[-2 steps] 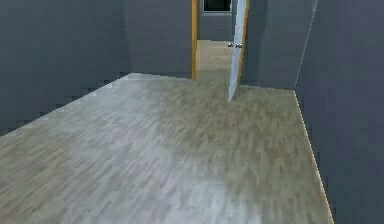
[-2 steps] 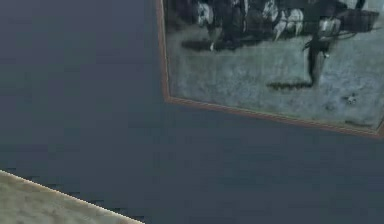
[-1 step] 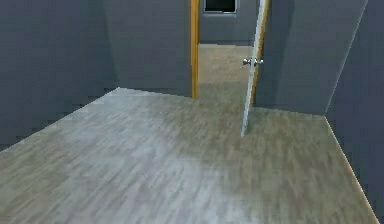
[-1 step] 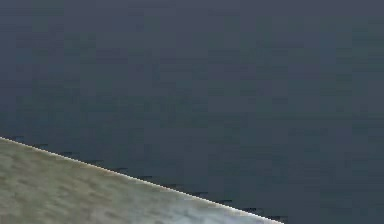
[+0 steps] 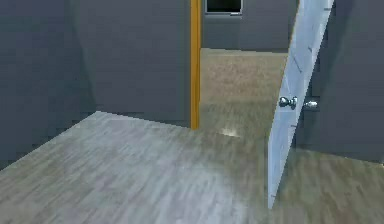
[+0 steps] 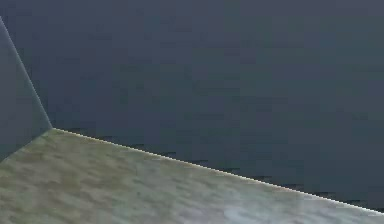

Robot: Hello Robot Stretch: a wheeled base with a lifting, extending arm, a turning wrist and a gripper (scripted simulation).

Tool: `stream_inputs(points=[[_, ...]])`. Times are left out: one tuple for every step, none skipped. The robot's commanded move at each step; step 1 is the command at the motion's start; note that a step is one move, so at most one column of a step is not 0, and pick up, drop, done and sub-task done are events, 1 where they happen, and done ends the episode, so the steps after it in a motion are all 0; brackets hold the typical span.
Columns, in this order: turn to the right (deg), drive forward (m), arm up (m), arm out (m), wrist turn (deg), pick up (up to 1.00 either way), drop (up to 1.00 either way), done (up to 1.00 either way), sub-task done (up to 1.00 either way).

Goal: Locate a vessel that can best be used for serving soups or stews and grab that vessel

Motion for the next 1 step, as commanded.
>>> stream_inputs(points=[[0.0,1.00,0.00,0.00,0.0,0.00,0.00,0.00,0.00]])
